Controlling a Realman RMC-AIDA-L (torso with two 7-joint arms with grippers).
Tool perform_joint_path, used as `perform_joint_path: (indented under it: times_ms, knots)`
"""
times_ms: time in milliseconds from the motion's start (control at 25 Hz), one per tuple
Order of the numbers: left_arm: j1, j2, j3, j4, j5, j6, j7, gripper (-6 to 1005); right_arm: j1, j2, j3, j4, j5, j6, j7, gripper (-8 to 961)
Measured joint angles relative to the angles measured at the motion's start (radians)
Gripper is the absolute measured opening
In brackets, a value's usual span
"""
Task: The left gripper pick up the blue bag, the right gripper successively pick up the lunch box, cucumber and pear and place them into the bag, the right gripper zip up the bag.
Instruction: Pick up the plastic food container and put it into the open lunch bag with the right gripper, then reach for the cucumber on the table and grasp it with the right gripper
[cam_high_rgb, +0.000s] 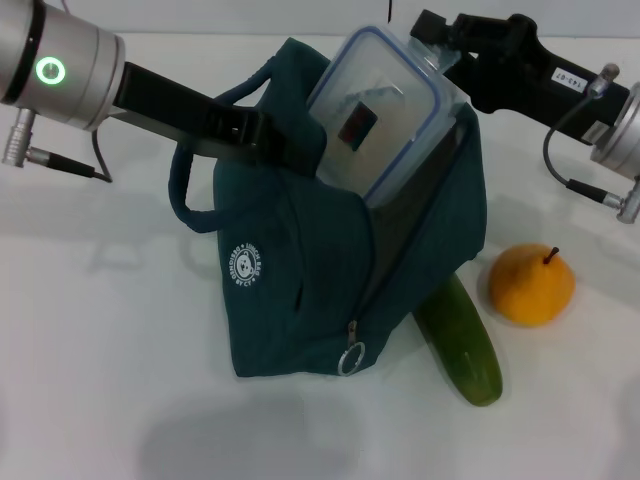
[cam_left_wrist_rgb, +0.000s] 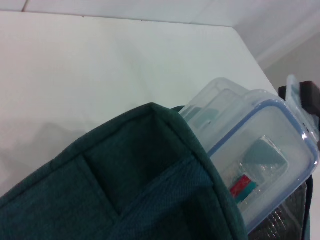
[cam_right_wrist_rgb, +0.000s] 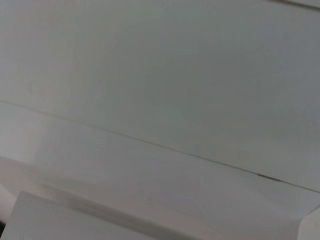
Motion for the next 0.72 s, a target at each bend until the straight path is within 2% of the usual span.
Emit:
perform_joint_path:
  times_ms: [320,520,720]
  knots:
    - [0.002,0.004,-0.002,-0.005,0.000,-0.011,0.007,51,-0.004,0.000,0.000,-0.004,0.006,-0.007,0.005,205]
    - [0.002,0.004,-0.005,-0.006,0.000,-0.014,0.008,51,-0.024,-0.002,0.008,-0.026,0.007,-0.026,0.006,399]
    - [0.004,0.005,-0.045,-0.046,0.008,-0.024,0.033,51,-0.081,-0.011,0.009,-0.105,0.007,-0.034,0.003,555]
